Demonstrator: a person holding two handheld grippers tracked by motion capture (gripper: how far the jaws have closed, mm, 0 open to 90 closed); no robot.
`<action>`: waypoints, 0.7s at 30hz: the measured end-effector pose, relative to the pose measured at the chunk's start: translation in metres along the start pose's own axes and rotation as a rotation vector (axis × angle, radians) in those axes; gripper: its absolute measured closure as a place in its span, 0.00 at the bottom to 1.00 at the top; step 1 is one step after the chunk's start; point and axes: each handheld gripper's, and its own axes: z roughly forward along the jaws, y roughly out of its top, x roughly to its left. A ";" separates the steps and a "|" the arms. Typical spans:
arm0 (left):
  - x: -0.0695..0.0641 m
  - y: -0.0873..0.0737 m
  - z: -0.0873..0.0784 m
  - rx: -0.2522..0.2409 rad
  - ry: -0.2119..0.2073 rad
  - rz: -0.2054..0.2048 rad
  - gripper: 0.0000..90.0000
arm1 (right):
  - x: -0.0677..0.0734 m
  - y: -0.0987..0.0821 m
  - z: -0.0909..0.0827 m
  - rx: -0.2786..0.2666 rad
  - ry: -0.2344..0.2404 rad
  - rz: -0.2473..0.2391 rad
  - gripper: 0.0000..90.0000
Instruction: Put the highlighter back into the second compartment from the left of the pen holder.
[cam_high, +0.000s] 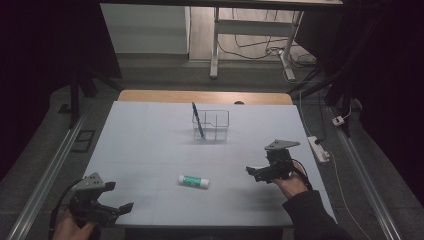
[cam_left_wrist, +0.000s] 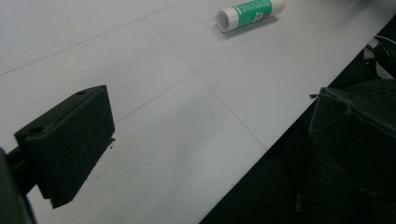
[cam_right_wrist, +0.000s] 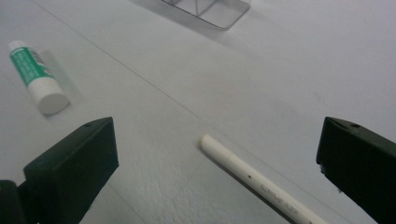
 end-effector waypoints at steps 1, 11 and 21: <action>0.000 0.000 0.000 -0.001 0.000 0.003 0.01 | -0.001 -0.001 -0.001 0.004 -0.008 0.001 0.00; 0.000 0.000 0.000 0.001 0.000 0.005 0.01 | -0.017 -0.014 -0.010 0.049 -0.132 0.052 0.00; -0.001 0.000 0.000 0.003 0.000 0.005 0.01 | -0.049 -0.028 -0.018 0.095 -0.247 0.126 0.00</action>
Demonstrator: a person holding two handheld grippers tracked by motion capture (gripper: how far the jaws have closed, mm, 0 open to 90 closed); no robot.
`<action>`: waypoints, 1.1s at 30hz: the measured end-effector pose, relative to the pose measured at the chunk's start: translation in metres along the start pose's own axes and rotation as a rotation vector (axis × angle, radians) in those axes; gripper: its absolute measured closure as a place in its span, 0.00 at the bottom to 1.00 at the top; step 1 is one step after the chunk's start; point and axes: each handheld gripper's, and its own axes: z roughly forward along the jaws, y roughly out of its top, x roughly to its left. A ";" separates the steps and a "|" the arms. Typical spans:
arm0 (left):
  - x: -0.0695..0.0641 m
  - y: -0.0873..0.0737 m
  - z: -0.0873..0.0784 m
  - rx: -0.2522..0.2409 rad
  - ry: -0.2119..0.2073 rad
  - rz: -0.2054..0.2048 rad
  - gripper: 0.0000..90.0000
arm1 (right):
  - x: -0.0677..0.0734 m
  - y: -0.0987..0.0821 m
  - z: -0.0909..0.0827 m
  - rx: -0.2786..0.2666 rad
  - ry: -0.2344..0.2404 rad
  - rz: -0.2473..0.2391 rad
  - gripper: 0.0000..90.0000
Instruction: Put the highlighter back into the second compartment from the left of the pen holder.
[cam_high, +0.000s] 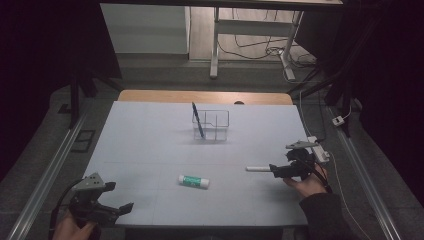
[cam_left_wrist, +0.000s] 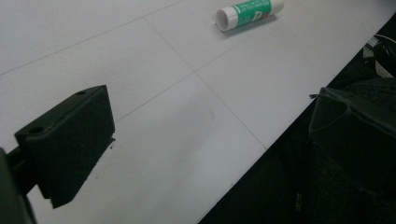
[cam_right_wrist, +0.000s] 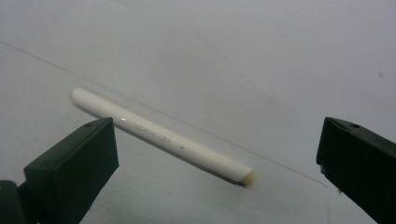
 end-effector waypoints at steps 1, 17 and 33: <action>0.000 0.000 0.000 0.000 0.000 0.000 0.01 | -0.003 -0.001 0.001 0.004 0.000 0.010 0.00; 0.000 0.000 0.000 0.005 -0.002 0.007 0.01 | -0.040 -0.014 0.003 0.097 0.020 0.086 0.80; -0.001 0.001 0.001 0.016 -0.002 0.016 0.01 | -0.053 -0.019 0.023 0.158 0.085 0.112 0.99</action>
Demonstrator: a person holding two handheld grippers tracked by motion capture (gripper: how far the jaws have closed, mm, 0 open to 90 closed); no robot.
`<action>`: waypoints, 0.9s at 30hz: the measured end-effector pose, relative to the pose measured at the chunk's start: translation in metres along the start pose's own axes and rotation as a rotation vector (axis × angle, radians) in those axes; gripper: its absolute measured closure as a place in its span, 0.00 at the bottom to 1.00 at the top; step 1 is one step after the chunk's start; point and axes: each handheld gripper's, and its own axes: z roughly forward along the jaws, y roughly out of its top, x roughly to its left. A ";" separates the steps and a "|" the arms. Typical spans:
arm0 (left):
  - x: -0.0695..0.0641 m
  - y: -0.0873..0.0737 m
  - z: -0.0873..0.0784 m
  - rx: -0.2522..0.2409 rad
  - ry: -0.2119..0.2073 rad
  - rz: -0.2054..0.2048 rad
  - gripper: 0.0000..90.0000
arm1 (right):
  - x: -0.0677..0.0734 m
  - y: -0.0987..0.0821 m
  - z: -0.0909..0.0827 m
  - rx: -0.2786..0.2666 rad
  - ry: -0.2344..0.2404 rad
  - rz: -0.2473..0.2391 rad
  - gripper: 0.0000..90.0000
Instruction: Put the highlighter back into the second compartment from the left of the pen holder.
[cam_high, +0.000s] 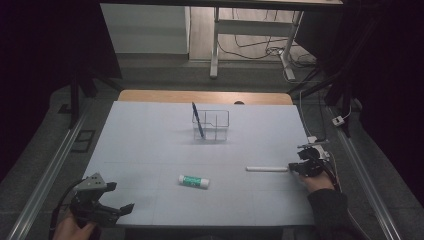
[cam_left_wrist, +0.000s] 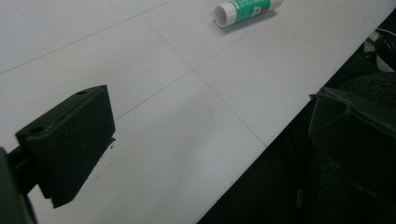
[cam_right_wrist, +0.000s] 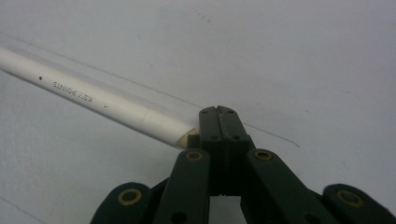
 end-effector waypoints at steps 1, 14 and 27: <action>0.000 0.000 0.000 0.000 0.000 0.001 0.01 | -0.001 0.000 0.001 0.008 0.011 -0.005 0.99; 0.000 0.000 0.000 0.000 0.001 0.002 0.01 | 0.012 0.000 0.000 0.059 0.059 -0.041 0.99; 0.000 0.000 0.000 -0.002 0.000 0.002 0.01 | 0.033 -0.004 -0.002 0.107 0.104 -0.082 0.99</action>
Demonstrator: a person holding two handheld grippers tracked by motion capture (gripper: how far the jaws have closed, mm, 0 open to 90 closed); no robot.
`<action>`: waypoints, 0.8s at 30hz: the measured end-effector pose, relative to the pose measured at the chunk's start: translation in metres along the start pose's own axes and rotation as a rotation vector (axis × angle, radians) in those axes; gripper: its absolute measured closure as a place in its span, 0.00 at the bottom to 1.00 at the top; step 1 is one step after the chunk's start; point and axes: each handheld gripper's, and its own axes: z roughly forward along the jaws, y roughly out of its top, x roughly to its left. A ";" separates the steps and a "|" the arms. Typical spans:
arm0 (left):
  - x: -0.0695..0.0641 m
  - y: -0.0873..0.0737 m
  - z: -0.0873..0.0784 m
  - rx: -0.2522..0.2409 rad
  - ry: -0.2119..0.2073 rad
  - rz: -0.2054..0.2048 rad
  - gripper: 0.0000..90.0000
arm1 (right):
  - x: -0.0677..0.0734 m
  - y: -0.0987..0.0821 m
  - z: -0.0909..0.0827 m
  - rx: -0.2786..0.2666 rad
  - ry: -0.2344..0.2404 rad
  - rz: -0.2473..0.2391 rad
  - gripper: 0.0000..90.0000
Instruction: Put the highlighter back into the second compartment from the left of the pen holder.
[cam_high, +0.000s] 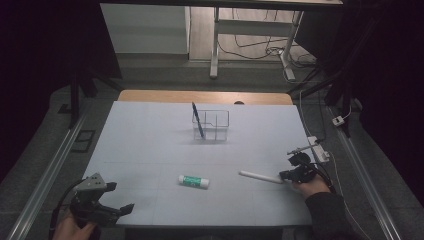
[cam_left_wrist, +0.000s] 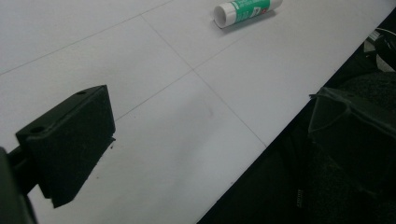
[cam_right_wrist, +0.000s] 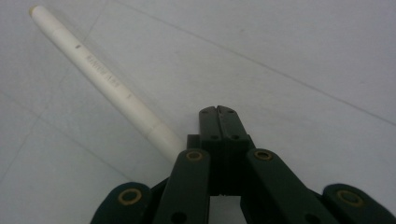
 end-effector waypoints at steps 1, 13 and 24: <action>0.000 0.000 0.000 0.000 0.000 0.001 0.01 | 0.002 0.000 0.000 0.004 0.004 -0.005 0.99; 0.000 0.000 0.000 0.000 0.000 0.000 0.01 | 0.016 0.002 -0.015 -0.070 -0.002 -0.104 0.59; 0.000 0.000 0.000 0.002 0.000 0.000 0.01 | 0.050 0.008 -0.002 -0.060 0.044 -0.230 0.00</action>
